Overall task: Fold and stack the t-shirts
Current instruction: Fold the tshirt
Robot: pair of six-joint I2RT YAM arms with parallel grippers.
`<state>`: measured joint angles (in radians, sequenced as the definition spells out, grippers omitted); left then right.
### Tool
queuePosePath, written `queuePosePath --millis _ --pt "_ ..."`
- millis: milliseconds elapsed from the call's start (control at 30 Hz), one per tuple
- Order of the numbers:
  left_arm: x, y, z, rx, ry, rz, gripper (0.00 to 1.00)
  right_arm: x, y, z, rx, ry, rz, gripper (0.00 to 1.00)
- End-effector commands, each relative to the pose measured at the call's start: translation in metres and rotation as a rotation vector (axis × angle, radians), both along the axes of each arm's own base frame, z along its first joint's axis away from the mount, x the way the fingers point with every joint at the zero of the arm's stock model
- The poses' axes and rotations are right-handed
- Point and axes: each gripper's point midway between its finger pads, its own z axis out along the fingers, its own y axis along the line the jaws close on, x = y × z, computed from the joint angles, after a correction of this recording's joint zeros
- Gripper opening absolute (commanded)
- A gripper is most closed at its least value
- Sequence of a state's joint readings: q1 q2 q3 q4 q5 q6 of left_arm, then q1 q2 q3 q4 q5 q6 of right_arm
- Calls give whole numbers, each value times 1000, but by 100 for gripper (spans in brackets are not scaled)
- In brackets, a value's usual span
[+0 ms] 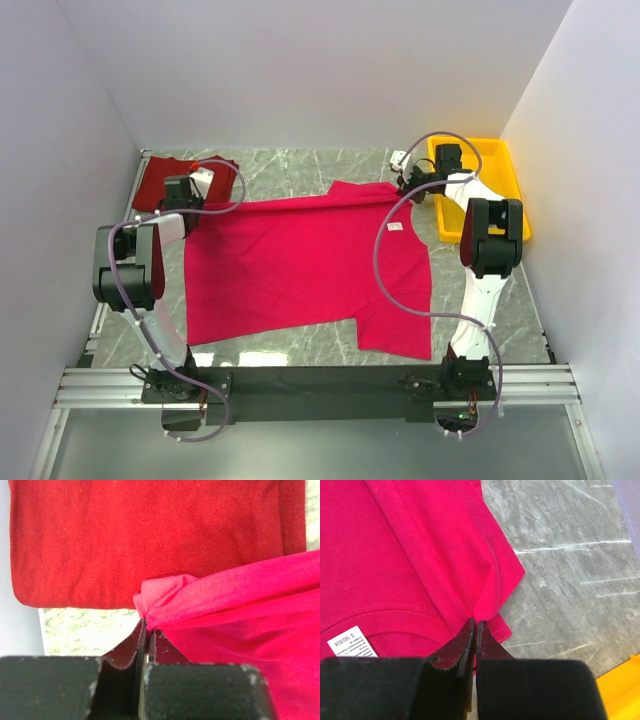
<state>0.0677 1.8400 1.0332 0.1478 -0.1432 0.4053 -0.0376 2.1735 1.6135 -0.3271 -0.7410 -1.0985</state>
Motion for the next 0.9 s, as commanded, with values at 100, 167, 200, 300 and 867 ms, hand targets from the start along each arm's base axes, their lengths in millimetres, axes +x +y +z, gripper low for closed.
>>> queuePosePath --millis 100,167,200,300,867 --pt "2 13 36 54 -102 46 1 9 -13 40 -17 -95 -29 0" --pt "0 15 39 61 -117 53 1 10 -13 39 -15 -93 -34 0" --pt "-1 15 45 67 -133 60 1 11 -14 40 -15 -93 -39 0" --pt "-6 16 50 74 -158 64 1 13 -16 40 -18 -97 -48 0" --pt "-26 15 34 67 -115 68 0 6 -19 43 -14 -85 -38 0"
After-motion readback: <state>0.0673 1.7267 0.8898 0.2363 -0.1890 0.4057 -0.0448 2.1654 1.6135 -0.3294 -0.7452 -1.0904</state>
